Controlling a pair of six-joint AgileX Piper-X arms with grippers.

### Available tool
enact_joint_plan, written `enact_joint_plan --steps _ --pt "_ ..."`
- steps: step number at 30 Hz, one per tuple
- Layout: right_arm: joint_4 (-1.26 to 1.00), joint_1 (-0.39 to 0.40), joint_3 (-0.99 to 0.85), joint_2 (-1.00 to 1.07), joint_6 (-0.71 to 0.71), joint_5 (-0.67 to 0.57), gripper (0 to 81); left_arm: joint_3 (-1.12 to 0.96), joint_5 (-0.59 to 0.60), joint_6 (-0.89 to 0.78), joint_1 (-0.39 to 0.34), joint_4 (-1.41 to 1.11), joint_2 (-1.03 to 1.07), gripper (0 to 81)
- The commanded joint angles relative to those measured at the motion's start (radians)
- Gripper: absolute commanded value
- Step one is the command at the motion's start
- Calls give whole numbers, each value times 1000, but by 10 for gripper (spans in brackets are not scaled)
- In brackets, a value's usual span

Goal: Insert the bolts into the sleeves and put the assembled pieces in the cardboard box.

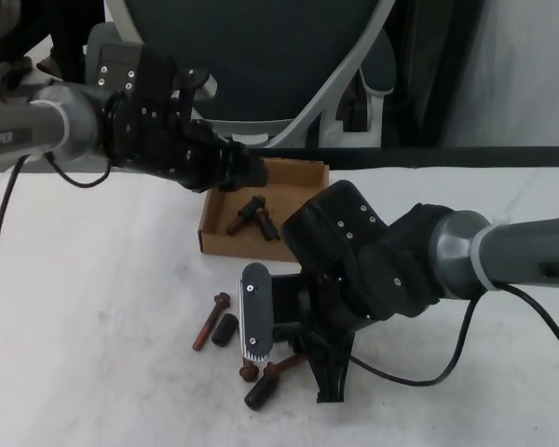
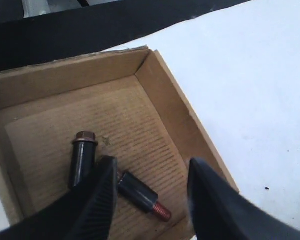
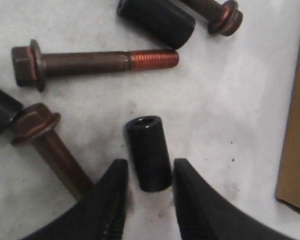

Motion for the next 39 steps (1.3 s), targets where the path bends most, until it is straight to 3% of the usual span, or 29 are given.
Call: enact_joint_plan --steps 1,16,18,21,22,28,34,39 --pt "4 4 -5 2 -39 -18 295 25 16 0 1 -39 -40 422" --pt "-4 32 -5 12 -36 -67 293 172 122 -52 1 -238 -101 422" --pt "-4 32 -5 12 -15 -67 244 196 122 -53 1 -256 -111 422" --pt "-4 32 -5 12 34 -67 33 251 140 -53 1 -317 -131 422" --pt "-4 32 -5 12 54 -67 1 273 144 -53 1 -341 -140 419" --pt "18 26 -5 12 109 -62 2 378 143 -57 1 -436 -198 349" --pt "62 25 -5 12 114 12 2 461 180 -55 1 -489 -260 342" --pt "88 25 -5 2 137 49 2 565 181 68 1 -523 -327 337"
